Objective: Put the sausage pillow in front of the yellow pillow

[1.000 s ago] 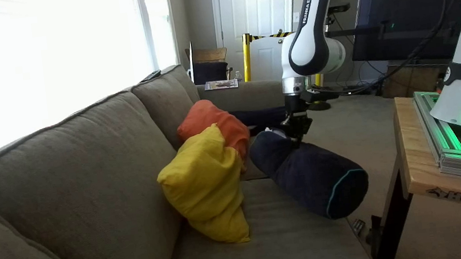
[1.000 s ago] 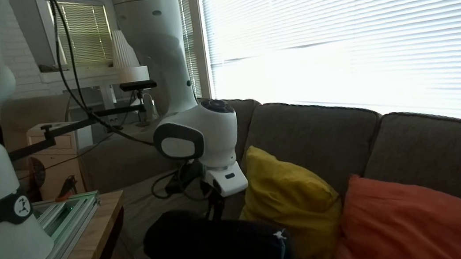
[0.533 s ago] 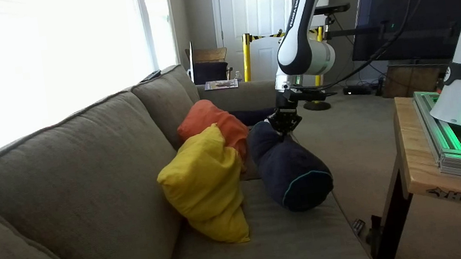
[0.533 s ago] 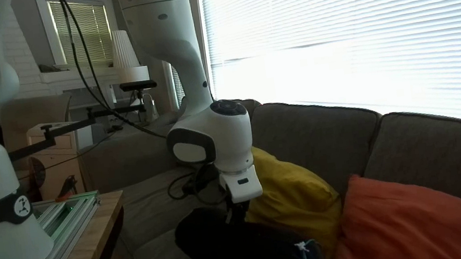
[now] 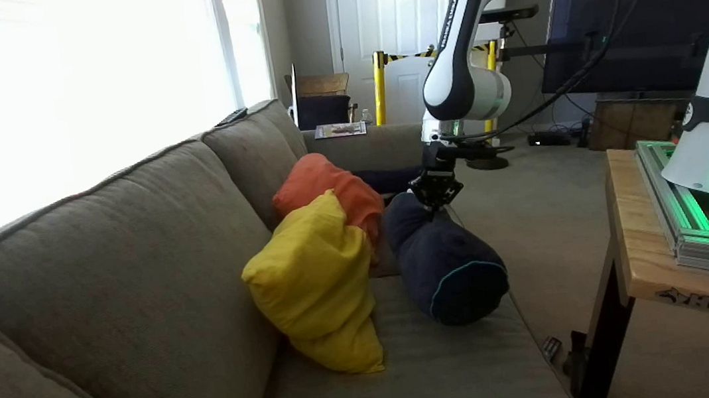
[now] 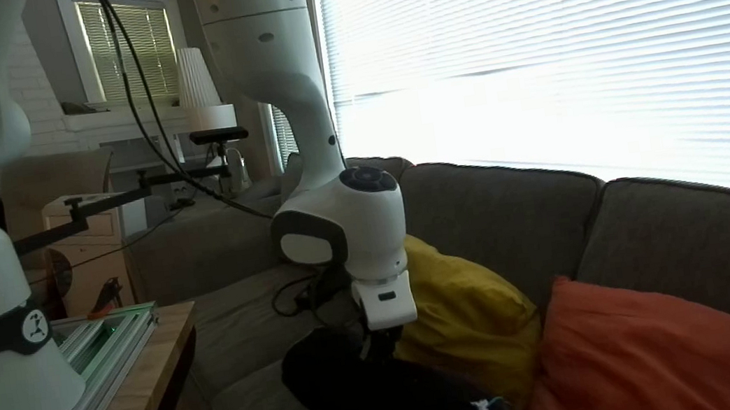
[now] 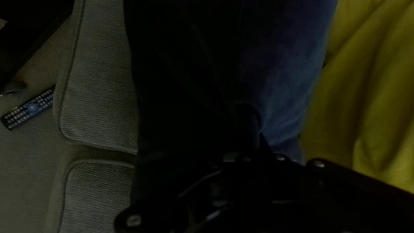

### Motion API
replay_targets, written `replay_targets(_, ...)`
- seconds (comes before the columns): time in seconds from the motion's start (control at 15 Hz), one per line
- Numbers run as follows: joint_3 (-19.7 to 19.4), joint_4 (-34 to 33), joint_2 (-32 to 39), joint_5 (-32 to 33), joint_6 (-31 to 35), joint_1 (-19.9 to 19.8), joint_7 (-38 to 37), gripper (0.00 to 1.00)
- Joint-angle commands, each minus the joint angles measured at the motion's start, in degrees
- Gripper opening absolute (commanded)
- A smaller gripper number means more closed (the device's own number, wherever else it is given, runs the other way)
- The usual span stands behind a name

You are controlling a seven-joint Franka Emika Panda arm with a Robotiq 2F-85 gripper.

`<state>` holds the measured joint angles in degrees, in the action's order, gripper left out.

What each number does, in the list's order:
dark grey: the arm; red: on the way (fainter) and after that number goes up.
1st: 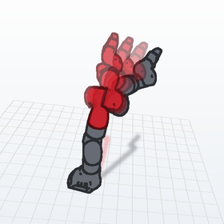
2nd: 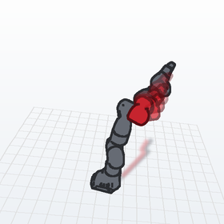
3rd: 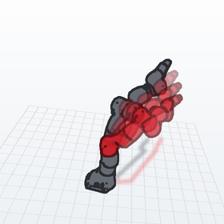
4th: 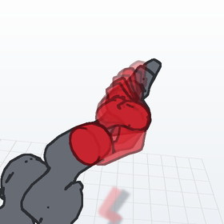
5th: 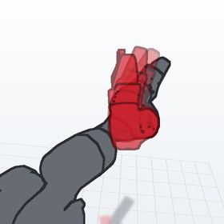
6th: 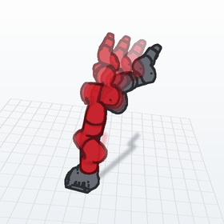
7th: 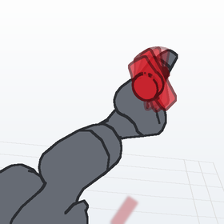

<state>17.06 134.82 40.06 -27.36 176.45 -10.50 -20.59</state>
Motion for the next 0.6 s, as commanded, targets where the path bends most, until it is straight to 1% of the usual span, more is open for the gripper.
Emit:
replay_targets(0.0,2.17,-6.48,4.55,-4.08,-0.39,-2.81,-2.81,0.01)
replay_targets(0.2,1.30,-11.67,8.07,-4.37,-0.61,-1.09,-4.36,0.01)
replay_targets(0.27,0.11,-13.54,9.11,-3.91,-1.22,0.60,-5.17,0.01)
replay_targets(0.47,-1.56,-18.99,12.94,-3.34,-2.46,3.93,-6.49,0.01)
replay_targets(0.53,-2.43,-20.70,13.96,-2.97,-3.82,5.44,-6.88,0.01)
